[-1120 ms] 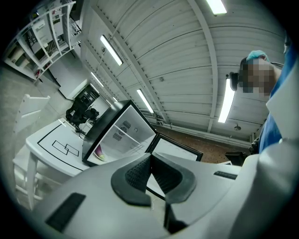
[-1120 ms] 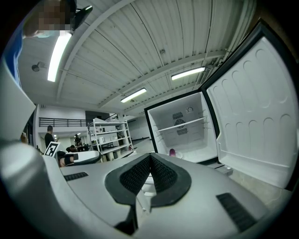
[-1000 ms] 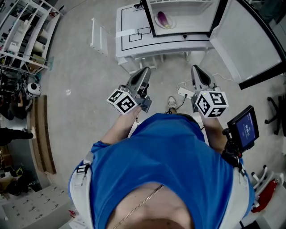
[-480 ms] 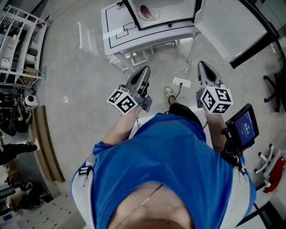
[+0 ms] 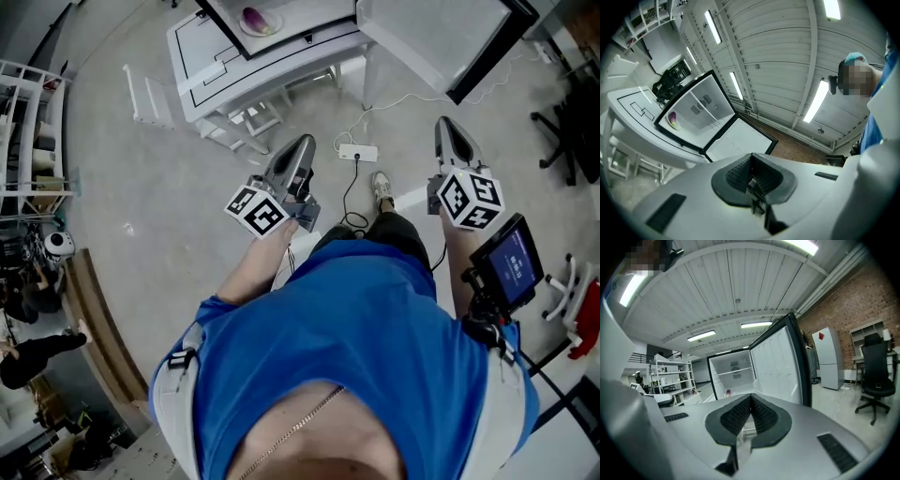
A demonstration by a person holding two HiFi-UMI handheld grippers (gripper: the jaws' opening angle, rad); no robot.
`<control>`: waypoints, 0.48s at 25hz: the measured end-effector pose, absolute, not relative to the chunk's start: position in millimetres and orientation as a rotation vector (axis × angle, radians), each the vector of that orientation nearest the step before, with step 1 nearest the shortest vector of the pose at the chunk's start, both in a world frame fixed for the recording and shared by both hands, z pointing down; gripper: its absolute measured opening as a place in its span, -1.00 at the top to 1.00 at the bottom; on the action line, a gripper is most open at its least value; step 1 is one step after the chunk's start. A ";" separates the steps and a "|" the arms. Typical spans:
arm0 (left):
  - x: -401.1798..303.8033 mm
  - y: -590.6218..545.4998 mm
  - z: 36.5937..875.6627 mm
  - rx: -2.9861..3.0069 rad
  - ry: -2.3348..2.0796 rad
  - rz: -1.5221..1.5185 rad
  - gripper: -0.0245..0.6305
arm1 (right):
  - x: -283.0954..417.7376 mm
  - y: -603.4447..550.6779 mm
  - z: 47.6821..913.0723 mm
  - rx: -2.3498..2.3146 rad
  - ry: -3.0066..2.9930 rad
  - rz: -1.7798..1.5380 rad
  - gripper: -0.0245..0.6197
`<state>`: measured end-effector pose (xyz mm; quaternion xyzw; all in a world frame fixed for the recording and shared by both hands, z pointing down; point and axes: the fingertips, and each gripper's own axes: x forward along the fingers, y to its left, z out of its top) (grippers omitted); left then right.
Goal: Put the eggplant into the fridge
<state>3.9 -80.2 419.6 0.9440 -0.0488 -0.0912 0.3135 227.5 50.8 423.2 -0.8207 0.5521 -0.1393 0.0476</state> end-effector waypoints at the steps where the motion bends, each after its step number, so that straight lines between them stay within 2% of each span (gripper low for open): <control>1: 8.1 -78.1 423.6 2.489 -0.118 -0.233 0.90 | 234.4 55.7 426.8 -2.516 1.663 -0.422 0.91; 12: 86.5 -44.9 410.2 2.532 -0.097 -0.233 0.90 | 333.6 93.9 416.1 -2.542 1.600 -0.353 0.91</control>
